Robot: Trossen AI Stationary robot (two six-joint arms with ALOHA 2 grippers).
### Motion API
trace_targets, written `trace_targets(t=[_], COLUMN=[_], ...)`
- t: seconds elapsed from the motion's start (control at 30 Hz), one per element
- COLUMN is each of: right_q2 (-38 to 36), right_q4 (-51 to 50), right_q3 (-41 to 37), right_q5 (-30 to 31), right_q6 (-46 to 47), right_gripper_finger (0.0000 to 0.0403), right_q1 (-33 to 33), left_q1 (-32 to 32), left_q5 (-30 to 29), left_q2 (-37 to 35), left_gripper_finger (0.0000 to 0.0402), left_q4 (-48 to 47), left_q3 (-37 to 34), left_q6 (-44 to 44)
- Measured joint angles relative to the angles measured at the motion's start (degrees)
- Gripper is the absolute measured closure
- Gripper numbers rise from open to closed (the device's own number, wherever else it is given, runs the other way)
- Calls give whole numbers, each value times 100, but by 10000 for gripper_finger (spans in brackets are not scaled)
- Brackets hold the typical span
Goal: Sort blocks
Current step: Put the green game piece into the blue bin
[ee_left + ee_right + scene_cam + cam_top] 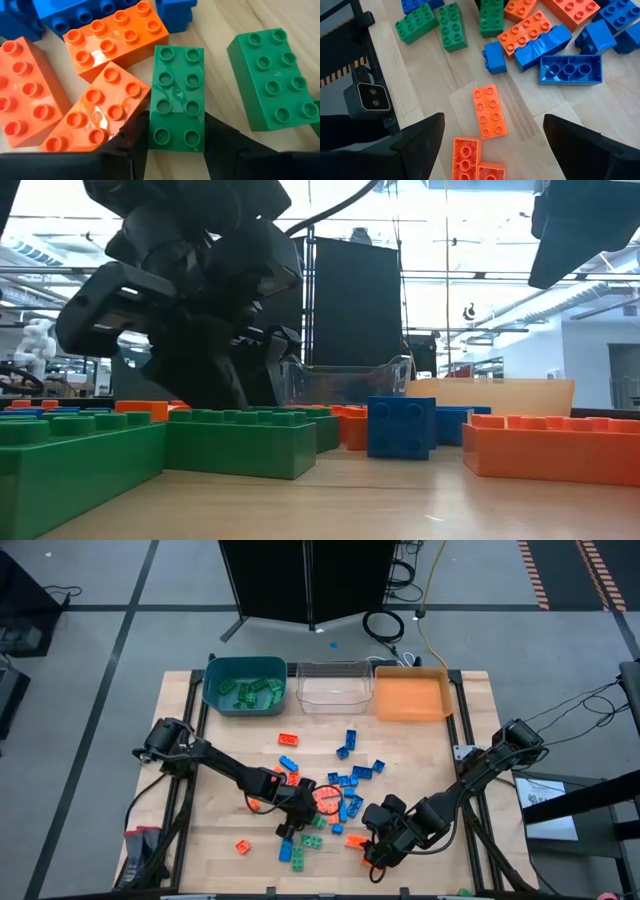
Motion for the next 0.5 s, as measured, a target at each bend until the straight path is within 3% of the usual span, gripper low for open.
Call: trace_targets(t=[0.23, 0.5], right_q2=[0, 0], right_q4=[-2, -2], right_q3=[0, 0], right_q5=[4, 7], right_q6=[127, 134], right_gripper_finger=[67, 67], right_q1=[0, 0], left_q1=[18, -13], left_q5=[-131, -173], left_q2=[-161, -982], left_gripper_finger=[254, 254], left_q4=[-183, -477], left_q3=[-12, -28], left_q6=[-480, -909])
